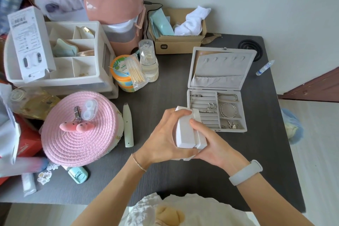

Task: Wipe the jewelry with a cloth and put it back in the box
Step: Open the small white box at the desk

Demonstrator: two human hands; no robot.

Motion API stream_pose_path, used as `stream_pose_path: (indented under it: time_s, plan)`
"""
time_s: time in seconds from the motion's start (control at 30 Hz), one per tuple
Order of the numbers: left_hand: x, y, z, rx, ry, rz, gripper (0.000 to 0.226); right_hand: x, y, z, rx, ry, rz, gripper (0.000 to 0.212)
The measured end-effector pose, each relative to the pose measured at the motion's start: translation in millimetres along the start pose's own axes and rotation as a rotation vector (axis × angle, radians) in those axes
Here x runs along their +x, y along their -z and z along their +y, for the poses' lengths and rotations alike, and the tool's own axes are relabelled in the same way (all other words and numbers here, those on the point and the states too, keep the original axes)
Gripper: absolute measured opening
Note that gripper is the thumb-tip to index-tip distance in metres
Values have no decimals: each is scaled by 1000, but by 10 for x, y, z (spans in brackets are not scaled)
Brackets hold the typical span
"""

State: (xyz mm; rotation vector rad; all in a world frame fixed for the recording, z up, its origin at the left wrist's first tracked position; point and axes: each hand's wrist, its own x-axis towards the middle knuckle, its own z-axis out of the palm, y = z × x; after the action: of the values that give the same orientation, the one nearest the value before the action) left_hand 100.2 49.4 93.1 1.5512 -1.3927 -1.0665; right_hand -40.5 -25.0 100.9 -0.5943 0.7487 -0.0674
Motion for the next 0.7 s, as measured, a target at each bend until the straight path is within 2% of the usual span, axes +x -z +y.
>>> stream_pose_path:
  time_s: [0.13,0.33,0.43,0.5,0.6,0.7]
  plan:
    - [19,59,-1,-48,2,-80,72,6,45,5,-30,-9,10,37]
    - [-6,29,26,65,-65,80,73,83,3,31,-12,137,74,37]
    - [-9,157,44,-32,-16,-9,72,70,32,6,-4,99,36,38]
    - [-6,273,41,-139,31,-81,73,51,101,0,46,42,-25,46]
    - [18,383,27,-243,90,-135,72,59,186,21,199,-40,-22,66]
    - [41,381,-13,-333,91,-91,73,97,179,45,293,-35,-89,67]
